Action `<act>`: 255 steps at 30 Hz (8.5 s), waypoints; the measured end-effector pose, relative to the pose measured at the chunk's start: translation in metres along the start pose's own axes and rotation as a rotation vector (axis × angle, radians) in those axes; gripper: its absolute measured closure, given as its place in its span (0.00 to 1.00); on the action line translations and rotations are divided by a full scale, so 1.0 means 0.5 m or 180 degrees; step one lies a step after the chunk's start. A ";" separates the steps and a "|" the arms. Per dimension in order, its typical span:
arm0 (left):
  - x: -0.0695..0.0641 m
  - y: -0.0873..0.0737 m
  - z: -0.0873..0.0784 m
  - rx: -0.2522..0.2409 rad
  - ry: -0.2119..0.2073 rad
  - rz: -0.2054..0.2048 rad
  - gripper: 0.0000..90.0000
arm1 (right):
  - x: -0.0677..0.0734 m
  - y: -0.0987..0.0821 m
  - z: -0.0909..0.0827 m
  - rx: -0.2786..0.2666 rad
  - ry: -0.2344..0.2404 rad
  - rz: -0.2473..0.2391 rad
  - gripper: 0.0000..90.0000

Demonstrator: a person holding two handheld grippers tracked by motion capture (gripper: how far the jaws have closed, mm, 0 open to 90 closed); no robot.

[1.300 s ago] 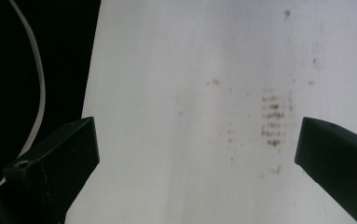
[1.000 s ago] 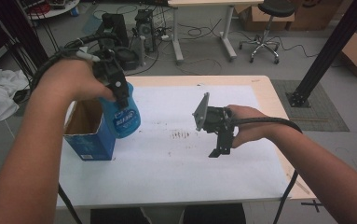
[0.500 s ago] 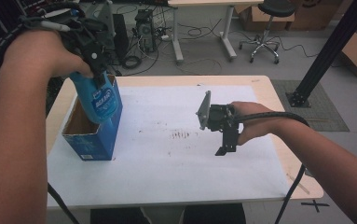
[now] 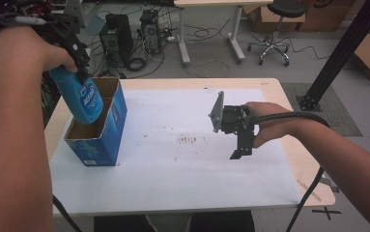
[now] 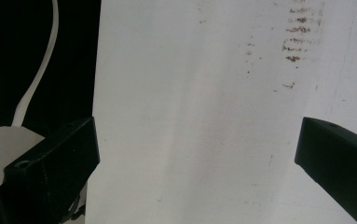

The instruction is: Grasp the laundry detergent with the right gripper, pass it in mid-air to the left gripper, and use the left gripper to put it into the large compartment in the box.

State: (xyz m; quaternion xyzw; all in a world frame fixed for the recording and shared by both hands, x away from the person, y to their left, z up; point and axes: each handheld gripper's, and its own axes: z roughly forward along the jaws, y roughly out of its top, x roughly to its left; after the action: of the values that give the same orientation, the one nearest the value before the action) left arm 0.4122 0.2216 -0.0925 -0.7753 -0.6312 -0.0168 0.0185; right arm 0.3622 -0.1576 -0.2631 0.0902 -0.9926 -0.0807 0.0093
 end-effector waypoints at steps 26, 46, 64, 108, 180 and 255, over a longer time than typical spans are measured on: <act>0.032 0.016 0.067 0.0088 0.0093 -0.0290 0.43 | 0.006 -0.006 -0.008 0.0031 -0.0013 0.0029 0.00; 0.019 0.036 0.168 0.0147 0.0162 -0.0176 0.43 | 0.009 -0.014 -0.006 0.0042 0.0001 0.0074 0.00; 0.025 0.050 0.292 0.0190 0.0124 -0.0188 0.43 | 0.009 -0.017 -0.006 0.0022 -0.0005 0.0103 0.00; 0.041 0.055 0.399 0.0209 0.0046 -0.0225 0.43 | 0.009 -0.020 0.002 0.0025 0.0008 0.0138 0.01; 0.013 0.022 0.235 -0.0062 0.0182 -0.0052 0.14 | 0.011 -0.016 0.002 0.0031 -0.0015 0.0107 0.02; -0.323 -0.084 0.197 -0.0151 0.0066 0.4066 0.00 | 0.016 -0.003 -0.037 0.0085 -0.0093 0.0186 0.02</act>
State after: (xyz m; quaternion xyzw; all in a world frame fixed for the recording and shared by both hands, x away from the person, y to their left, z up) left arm 0.3387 0.0771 -0.1985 -0.9987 -0.0439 -0.0240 0.0138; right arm 0.3553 -0.1632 -0.2451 0.0600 -0.9958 -0.0684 -0.0041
